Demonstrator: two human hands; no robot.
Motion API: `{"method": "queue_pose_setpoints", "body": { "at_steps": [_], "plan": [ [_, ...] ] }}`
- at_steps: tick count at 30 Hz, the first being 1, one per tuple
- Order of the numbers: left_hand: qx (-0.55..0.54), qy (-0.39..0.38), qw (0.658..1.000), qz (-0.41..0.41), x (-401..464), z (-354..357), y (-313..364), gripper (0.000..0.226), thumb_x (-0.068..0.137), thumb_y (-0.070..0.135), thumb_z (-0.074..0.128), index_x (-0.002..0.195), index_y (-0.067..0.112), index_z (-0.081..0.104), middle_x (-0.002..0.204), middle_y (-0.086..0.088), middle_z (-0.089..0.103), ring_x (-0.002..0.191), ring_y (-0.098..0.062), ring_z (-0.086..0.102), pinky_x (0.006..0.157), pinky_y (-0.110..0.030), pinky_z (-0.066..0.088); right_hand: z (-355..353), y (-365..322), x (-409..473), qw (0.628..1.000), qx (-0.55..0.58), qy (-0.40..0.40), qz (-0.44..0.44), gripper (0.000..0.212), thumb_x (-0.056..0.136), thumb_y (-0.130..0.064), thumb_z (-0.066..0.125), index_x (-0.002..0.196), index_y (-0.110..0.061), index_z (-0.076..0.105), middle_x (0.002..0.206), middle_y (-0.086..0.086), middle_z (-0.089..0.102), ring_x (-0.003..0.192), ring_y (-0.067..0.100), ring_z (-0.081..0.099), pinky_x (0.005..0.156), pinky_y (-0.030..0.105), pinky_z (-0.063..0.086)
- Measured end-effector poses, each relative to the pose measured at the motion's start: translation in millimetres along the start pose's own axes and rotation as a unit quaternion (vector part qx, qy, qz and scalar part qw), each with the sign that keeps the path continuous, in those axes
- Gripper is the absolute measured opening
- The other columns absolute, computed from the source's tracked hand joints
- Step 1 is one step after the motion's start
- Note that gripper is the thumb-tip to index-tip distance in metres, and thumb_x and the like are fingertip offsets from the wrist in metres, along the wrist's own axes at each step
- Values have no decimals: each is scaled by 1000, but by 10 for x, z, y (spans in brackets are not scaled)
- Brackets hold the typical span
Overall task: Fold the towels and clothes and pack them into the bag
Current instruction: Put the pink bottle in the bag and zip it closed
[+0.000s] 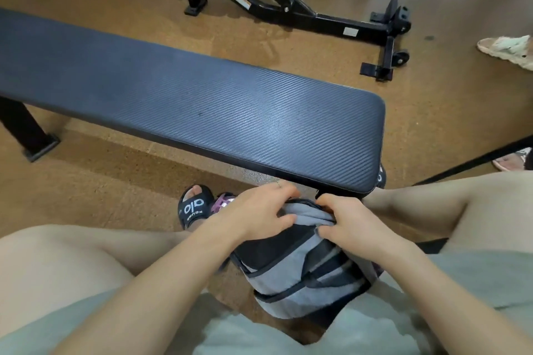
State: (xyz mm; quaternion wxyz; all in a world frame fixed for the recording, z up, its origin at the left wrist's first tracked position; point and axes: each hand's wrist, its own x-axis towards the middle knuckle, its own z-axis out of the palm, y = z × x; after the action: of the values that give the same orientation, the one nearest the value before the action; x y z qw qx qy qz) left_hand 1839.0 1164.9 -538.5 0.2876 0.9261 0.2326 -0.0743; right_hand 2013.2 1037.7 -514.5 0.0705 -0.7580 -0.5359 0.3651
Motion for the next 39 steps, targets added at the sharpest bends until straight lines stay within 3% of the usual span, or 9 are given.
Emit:
{"method": "queue_pose_setpoints", "body": {
  "at_steps": [6, 12, 14, 16, 19, 22, 27, 35, 39],
  "plan": [
    [115, 46, 992, 36, -28, -220, 53, 21, 92, 35, 54, 110, 25, 50, 105, 6, 52, 98, -19, 54, 73, -36, 47, 58, -351, 126, 991, 70, 83, -82, 15, 84, -14, 67, 96, -21, 61, 90, -4, 65, 86, 17, 62, 78, 41, 53],
    [213, 37, 976, -19, -209, -621, -175, 22, 101, 28, 46, 121, 21, 47, 114, 3, 58, 105, -23, 59, 65, -33, 37, -121, -86, -61, 998, 53, 35, -8, 82, 73, -53, 71, 146, -30, 42, 135, -2, 53, 127, 19, 50, 105, 42, 46],
    [216, 34, 975, -48, -273, -777, -296, 21, 99, 27, 49, 119, 21, 49, 113, 3, 59, 103, -24, 61, 66, -34, 43, -108, 169, -200, 997, 70, -25, 29, 82, 70, -58, 73, 142, -34, 42, 130, -7, 56, 121, 15, 56, 98, 37, 51],
    [217, 44, 972, -80, -305, -864, -387, 17, 96, 25, 51, 113, 22, 48, 108, 4, 60, 99, -25, 62, 70, -39, 50, -28, 311, -289, 991, 113, -66, 36, 55, 77, -43, 77, 123, -34, 50, 114, -12, 64, 102, 7, 63, 84, 30, 55],
    [243, 25, 963, -112, -271, -895, -381, 15, 93, 23, 50, 108, 23, 47, 104, 3, 60, 98, -27, 63, 71, -41, 52, 34, 329, -268, 993, 117, -8, 14, 23, 82, -26, 74, 93, -32, 54, 92, -12, 66, 83, 4, 62, 70, 28, 51],
    [284, -2, 954, -98, -267, -890, -319, 25, 87, 27, 57, 111, 24, 49, 104, 3, 57, 100, -26, 62, 77, -40, 51, -2, 208, -219, 995, 94, -4, -28, 28, 82, -19, 72, 78, -32, 48, 82, -12, 60, 75, 2, 55, 62, 23, 42],
    [90, -52, 994, -31, -280, -845, 196, 59, 71, 43, 55, 128, 26, 46, 115, 10, 57, 105, -13, 54, 90, -34, 47, 52, -13, -168, 988, 135, 19, -65, 19, 77, -16, 72, 83, -16, 54, 83, 2, 62, 77, 18, 60, 71, 40, 50],
    [207, -72, 974, 53, -135, -749, 419, 22, 84, 29, 63, 91, 27, 42, 86, 12, 48, 77, -13, 44, 67, -29, 33, 103, -99, -307, 987, 135, 67, -58, 35, 64, -30, 78, 74, -20, 46, 68, -6, 44, 60, 11, 40, 56, 31, 33],
    [184, -106, 977, 29, -258, -777, 205, 16, 85, 25, 63, 93, 25, 49, 89, 12, 51, 80, -11, 48, 67, -29, 39, 25, -86, -266, 919, 384, -85, 1, 41, 62, -22, 80, 99, -23, 64, 80, -2, 62, 72, 11, 58, 64, 30, 47]
  ]
}}
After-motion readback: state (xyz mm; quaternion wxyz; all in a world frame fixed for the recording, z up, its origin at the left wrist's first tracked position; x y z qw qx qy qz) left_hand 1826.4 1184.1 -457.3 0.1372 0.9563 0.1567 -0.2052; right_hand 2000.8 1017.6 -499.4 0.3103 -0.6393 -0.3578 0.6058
